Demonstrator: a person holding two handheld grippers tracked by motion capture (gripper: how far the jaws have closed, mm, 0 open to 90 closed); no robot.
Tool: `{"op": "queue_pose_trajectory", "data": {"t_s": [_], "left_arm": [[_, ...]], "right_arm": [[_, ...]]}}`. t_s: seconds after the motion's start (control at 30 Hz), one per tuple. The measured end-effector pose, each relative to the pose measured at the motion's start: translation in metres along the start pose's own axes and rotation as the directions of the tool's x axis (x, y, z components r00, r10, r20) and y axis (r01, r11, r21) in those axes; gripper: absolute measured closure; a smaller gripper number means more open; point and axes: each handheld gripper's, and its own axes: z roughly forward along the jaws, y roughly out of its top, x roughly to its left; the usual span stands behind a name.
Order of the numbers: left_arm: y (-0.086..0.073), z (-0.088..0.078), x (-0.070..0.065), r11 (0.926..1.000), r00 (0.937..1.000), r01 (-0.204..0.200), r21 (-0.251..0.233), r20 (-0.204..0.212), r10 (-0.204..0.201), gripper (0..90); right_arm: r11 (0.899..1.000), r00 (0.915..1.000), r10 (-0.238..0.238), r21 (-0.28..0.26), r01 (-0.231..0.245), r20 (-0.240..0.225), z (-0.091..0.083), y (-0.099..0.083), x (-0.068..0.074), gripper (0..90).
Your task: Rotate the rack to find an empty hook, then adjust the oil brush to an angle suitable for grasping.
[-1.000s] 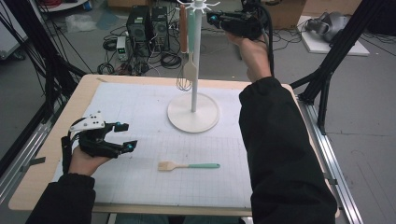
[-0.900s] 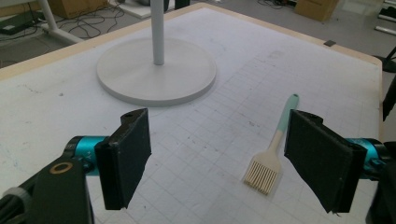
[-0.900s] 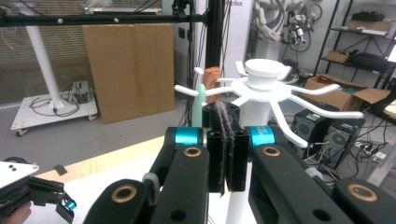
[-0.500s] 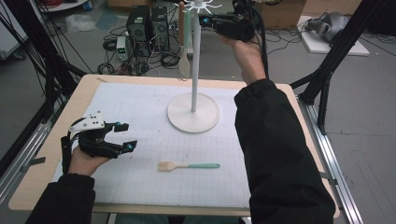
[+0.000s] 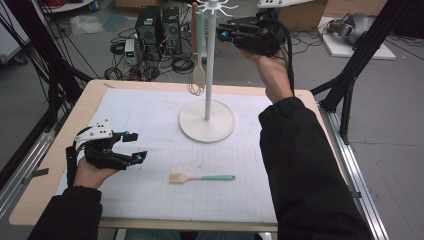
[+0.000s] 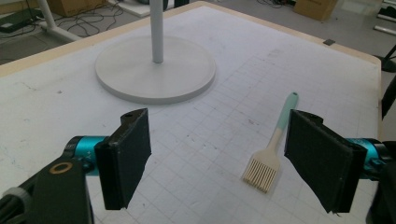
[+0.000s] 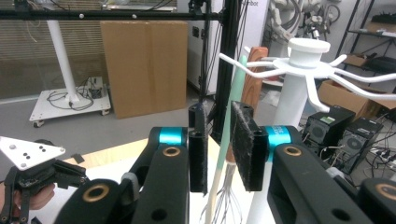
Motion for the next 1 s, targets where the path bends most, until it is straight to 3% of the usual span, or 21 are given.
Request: {"op": "queue_pose_trajectory", "data": {"t_s": [0.33,0.5,0.63,1.0], "left_arm": [[0.000,0.000,0.001,1.0000,1.0000,0.002,-0.002,-0.002,-0.002,23.0],[0.000,0.000,0.001,1.0000,1.0000,0.002,-0.001,-0.004,-0.002,23.0],[0.000,0.000,0.000,1.0000,1.0000,-0.003,0.005,-0.005,0.003,23.0],[-0.001,0.000,0.001,1.0000,1.0000,0.000,0.001,-0.005,0.000,23.0]], "right_arm": [[1.000,0.9997,0.020,0.012,-0.020,0.015,0.001,-0.011,-0.003,68.8],[0.999,0.9989,0.042,0.014,-0.042,0.022,0.001,-0.019,-0.004,58.6],[0.997,0.9975,0.071,0.035,-0.071,0.009,0.001,-0.033,-0.001,51.5],[0.990,0.9945,0.101,0.098,-0.098,-0.028,-0.002,-0.087,0.009,46.2]]}}
